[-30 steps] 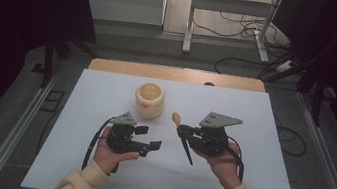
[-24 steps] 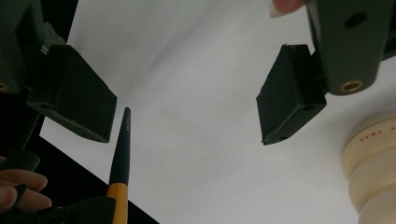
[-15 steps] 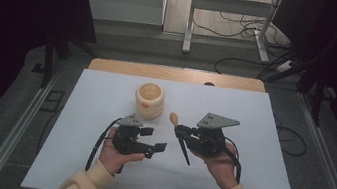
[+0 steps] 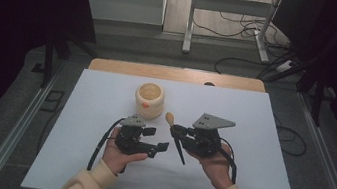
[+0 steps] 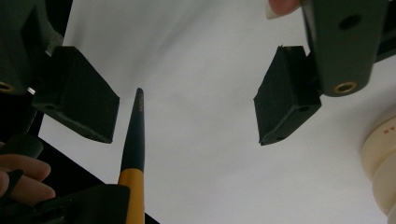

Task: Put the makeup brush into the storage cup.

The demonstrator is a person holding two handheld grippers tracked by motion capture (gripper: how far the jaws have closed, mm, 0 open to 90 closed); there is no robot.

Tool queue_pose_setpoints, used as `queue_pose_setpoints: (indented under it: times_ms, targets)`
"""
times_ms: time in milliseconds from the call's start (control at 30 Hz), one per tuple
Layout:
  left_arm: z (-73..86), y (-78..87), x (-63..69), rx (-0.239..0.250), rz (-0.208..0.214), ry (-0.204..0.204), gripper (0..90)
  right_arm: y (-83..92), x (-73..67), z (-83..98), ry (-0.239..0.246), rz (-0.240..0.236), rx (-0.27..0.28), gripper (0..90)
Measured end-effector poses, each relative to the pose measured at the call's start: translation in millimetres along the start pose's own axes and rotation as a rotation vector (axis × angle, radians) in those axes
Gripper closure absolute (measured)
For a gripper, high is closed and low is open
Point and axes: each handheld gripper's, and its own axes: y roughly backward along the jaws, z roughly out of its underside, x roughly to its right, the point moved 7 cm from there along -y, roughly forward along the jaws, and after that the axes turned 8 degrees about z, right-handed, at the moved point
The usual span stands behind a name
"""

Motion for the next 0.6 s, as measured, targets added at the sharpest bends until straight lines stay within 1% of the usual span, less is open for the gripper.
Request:
queue_pose_setpoints:
  times_ms: [300, 367, 600]
  targets:
    - [0.0, -7.2, 1.9, -0.003, 0.002, -0.011, 24.5, -3.8, -4.7, -0.9, 0.002, 0.001, 0.014, 78.1]
    - [-0.1, -8.9, 2.3, -0.003, 0.002, -0.009, 26.0, -4.8, -5.3, -0.1, 0.0, 0.002, 0.015, 78.1]
    - [-0.5, -14.3, 3.7, -0.007, 0.009, -0.01, 26.6, -6.4, -7.7, 1.4, 0.003, 0.004, 0.025, 78.2]
